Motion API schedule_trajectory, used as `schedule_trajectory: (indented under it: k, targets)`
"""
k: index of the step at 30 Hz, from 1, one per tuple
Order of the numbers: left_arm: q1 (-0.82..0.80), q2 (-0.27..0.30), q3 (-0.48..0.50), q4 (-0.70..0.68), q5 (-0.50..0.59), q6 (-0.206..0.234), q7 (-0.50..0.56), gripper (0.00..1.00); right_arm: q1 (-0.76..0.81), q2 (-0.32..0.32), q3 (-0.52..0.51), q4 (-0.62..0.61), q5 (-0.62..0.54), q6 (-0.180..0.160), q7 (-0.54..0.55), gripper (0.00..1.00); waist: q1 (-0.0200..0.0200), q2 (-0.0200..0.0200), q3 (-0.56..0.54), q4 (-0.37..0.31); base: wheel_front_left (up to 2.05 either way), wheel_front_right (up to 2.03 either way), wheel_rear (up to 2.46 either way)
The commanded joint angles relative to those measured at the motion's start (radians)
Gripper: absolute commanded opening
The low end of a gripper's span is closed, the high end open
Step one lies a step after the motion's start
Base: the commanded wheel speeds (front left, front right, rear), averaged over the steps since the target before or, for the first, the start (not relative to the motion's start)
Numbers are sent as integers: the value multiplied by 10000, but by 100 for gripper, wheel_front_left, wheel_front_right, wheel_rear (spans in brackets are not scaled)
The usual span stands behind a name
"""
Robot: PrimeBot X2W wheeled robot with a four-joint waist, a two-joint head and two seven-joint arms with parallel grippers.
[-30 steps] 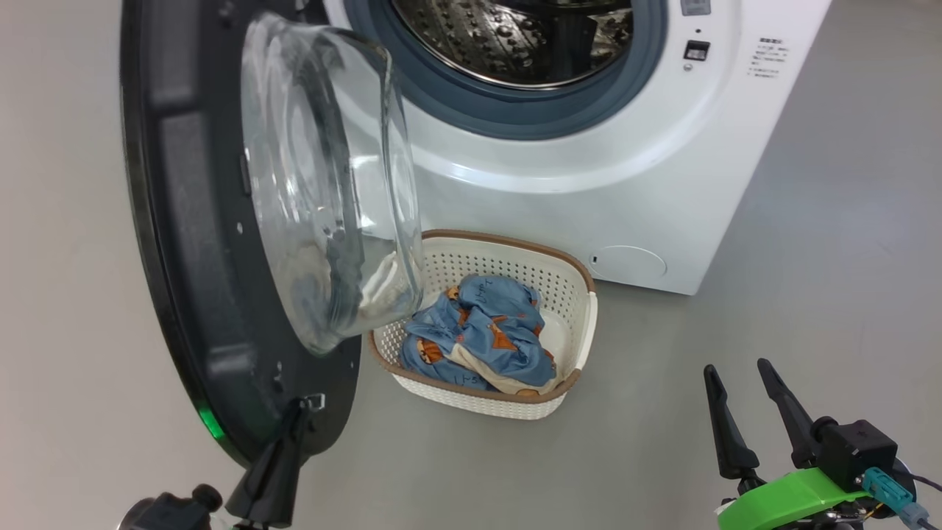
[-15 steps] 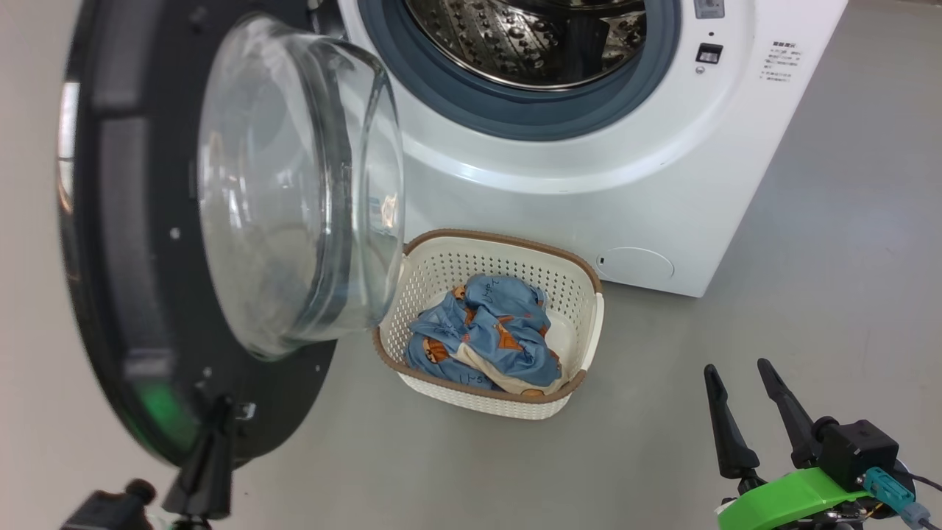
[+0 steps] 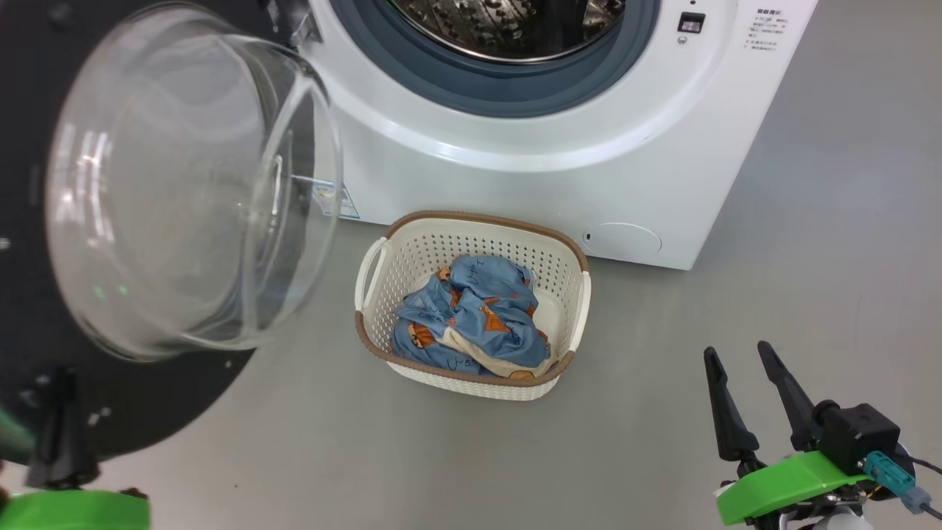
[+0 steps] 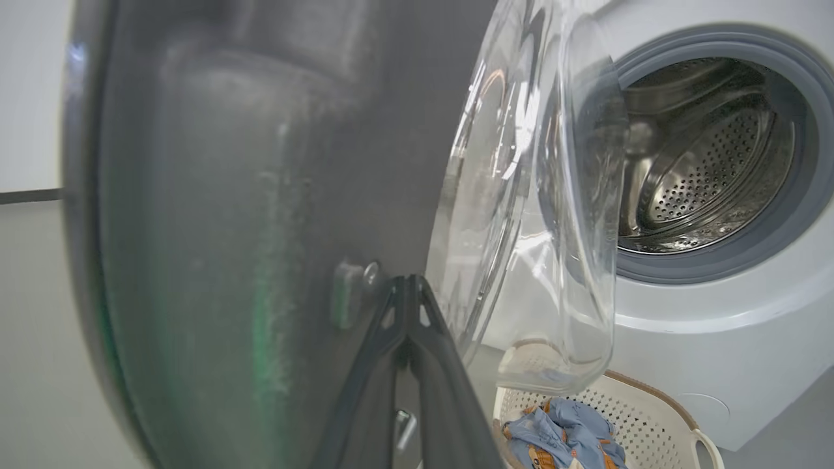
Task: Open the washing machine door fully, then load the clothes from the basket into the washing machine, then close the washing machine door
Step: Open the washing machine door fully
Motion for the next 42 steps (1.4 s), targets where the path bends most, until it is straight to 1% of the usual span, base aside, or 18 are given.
schedule_trajectory:
  k: [1,5,9,22,30,34,42]
  targets:
    - [-453,515,829,14,-145,240,-53,0,-313,-18,250,-220,-41,62,-49,100,0,-1,58,-38,0,0,0]
    - [-768,717,1443,412,-198,223,-53,0,-345,-18,240,-228,-72,62,-49,100,0,-1,138,-62,0,0,0]
    - [-1154,1026,1760,999,-124,123,-53,0,-412,-18,278,-224,-131,62,-49,100,0,-1,249,-95,0,0,0]
    - [-2292,1662,2128,2485,-180,-63,-53,0,-763,-18,414,-210,-360,62,-49,100,0,-1,739,-310,0,0,0]
    - [-2847,2154,2251,3166,-324,-70,-53,0,-846,-18,397,-218,-434,62,-49,100,0,-1,919,-420,0,0,0]
    - [-3147,2540,2126,3672,-434,-71,-53,0,-895,-18,421,-230,-456,62,-49,100,0,-1,1005,-466,0,0,0]
    - [-3323,2718,2112,4004,-590,-72,-53,0,-968,-18,441,-183,-447,62,-49,100,0,-1,1019,-507,0,0,0]
